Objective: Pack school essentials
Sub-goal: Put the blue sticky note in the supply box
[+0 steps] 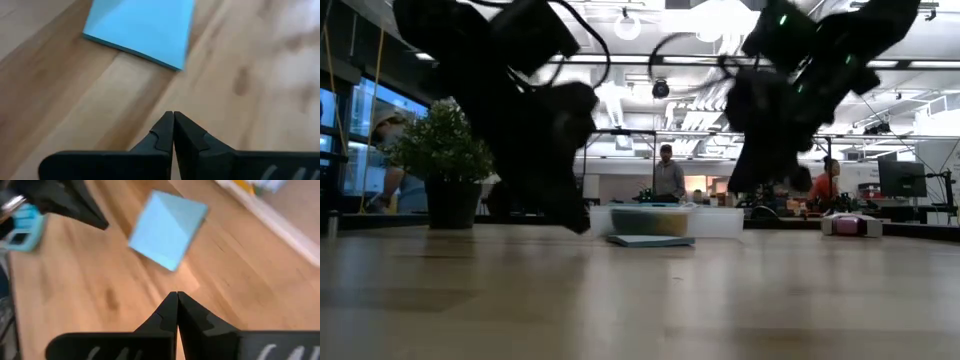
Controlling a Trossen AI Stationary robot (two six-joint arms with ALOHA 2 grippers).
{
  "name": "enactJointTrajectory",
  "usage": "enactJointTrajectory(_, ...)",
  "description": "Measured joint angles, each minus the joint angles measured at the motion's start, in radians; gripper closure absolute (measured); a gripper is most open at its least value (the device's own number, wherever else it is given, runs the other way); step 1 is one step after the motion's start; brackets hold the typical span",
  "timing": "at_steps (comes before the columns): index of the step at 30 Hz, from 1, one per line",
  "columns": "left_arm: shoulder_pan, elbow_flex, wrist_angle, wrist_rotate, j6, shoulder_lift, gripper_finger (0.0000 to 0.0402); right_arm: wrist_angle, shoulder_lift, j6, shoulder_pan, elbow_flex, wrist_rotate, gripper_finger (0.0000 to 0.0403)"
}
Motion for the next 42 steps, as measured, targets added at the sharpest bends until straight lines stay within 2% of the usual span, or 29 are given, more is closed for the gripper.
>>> enactJointTrajectory(7,0.025,0.035,-0.002,-0.036,0.000,0.078,0.0401,0.170,0.180,0.091,0.000,0.004,0.046,0.0403)
enactJointTrajectory(13,0.033,0.032,-0.006,-0.149,0.000,0.075,0.0401,0.164,0.278,0.093,0.000,0.063,0.125,0.0403)
enactJointTrajectory(19,0.034,0.031,-0.019,-0.229,0.003,0.076,0.0401,0.168,0.362,0.088,-0.003,0.151,0.131,0.0403)
enactJointTrajectory(28,0.033,0.031,-0.022,-0.224,0.003,0.076,0.0401,0.153,0.384,0.085,0.005,0.225,0.120,0.0403)
enactJointTrajectory(37,0.031,0.032,-0.028,-0.219,0.003,0.076,0.0401,0.153,0.383,0.052,0.006,0.265,0.047,0.0403)
enactJointTrajectory(42,0.030,0.032,-0.033,-0.214,0.003,0.075,0.0401,0.077,0.367,0.013,0.006,0.278,0.075,0.0403)
